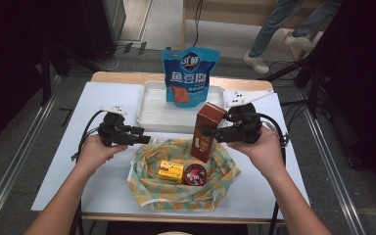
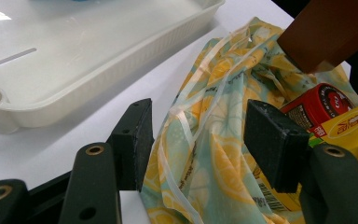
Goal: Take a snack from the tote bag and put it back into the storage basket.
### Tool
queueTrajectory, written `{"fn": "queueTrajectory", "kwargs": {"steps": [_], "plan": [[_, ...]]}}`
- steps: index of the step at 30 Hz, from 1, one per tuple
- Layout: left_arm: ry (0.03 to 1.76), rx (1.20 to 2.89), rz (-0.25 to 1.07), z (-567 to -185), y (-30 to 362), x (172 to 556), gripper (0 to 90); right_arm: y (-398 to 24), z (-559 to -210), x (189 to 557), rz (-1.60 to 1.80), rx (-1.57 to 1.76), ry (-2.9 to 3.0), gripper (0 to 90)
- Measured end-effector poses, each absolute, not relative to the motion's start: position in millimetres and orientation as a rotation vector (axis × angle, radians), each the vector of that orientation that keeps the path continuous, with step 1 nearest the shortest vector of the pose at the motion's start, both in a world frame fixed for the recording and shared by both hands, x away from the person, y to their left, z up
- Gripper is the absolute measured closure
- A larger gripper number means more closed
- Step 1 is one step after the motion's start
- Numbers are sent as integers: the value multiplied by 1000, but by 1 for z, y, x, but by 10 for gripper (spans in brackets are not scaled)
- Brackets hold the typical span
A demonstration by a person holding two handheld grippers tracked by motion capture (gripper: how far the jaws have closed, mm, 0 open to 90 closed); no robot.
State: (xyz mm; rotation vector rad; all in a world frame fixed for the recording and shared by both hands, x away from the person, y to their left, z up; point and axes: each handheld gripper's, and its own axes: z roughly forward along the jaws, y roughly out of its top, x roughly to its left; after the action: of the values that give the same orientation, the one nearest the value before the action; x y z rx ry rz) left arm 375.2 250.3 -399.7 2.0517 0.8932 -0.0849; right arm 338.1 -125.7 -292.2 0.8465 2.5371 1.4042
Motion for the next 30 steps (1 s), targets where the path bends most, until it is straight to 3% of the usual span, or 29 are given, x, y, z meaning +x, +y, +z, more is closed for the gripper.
{"fn": "queueTrajectory", "kwargs": {"steps": [10, 30], "plan": [[893, 2056, -88, -400, 251, 376, 426, -125, -273, 358, 1427, 856, 2517, 434], [872, 2058, -96, -401, 251, 376, 422, -98, -273, 416, 1410, 895, 2513, 433]]}}
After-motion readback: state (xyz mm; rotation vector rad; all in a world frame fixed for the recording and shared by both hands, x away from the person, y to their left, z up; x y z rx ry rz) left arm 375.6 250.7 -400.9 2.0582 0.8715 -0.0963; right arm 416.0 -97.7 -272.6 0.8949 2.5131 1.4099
